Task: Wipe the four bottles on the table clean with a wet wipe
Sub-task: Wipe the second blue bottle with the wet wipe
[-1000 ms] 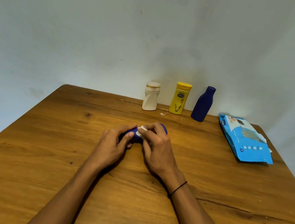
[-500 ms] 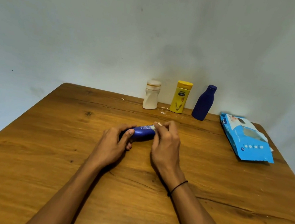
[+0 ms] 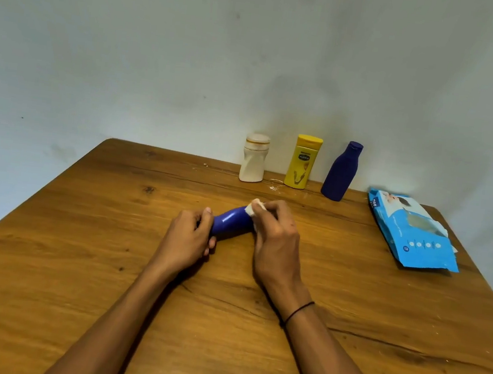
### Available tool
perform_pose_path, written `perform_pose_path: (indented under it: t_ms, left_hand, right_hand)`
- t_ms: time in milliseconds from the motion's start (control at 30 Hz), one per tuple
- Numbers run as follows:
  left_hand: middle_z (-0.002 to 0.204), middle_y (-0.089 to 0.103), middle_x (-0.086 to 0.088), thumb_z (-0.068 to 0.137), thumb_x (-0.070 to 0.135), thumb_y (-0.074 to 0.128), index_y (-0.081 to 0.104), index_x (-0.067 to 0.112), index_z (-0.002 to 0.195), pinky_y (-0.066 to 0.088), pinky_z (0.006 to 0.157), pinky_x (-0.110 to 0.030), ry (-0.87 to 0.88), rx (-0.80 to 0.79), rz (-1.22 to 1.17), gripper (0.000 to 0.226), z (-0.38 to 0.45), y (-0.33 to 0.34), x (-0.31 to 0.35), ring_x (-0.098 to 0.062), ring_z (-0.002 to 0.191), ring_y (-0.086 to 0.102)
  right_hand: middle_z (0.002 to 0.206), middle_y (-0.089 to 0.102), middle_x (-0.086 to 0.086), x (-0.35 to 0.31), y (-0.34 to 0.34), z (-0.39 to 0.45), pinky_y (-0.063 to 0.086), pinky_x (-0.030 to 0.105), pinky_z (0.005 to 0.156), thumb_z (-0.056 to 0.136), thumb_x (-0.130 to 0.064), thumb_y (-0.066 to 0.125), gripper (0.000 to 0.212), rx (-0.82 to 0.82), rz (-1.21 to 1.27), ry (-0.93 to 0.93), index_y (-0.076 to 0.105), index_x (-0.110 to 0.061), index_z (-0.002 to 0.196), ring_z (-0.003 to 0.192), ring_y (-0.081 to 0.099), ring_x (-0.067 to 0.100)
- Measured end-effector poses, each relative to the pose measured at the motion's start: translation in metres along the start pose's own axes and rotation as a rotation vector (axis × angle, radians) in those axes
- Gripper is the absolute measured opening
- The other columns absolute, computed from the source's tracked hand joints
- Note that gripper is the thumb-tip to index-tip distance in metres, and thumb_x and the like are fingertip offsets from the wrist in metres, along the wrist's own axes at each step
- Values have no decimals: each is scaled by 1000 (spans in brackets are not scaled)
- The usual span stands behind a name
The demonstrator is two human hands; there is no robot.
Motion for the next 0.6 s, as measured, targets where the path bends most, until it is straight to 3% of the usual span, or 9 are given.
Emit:
perform_pose_path:
  t_ms: [100,200,300,467,600]
  left_hand:
    - [57,63,-1,113,36,38,67,16,87,44,51,-27,1,58,94,44,0,-2,3,-6,45,55]
    - [53,64,-1,112,43,38,68,7,78,45,55,-28,21,104,109,58,0,-3,5,-10,44,56]
    - [53,63,3,111,47,37,69,10,74,44,59,-32,23,102,121,62,0,-4,5,-6,46,55]
    - [61,59,2,110,44,43,73,16,81,39,64,-35,-11,40,35,49,1,-2,3,-12,58,52]
    - [67,59,-5,108,39,47,69,8,81,40,66,-34,-14,44,80,48,-2,-2,10,-14,64,51]
  right_hand:
    - [123,54,6,8,0,2,59,34,88,97,-1,65,39,-13,50,75,64,-11,135,110,57,16]
    - [124,52,8,-20,13,-2,57,34,87,98,2,63,39,-124,106,-119,62,-9,135,108,57,18]
    - [123,51,6,-40,22,-8,55,31,88,98,1,63,39,-224,182,-215,62,-10,136,108,56,17]
    - [125,52,6,-36,17,-8,55,27,92,96,3,65,43,-190,202,-183,63,-12,137,110,58,17]
    - [121,54,10,-25,12,-5,58,31,84,96,0,67,39,-82,99,-87,64,-8,134,106,58,19]
Point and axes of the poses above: each hand's wrist, its own z-axis towards the middle knuckle, its own y-axis out of the palm, x = y × z, the point moved 8 cm from there along z, towards the middle knuckle
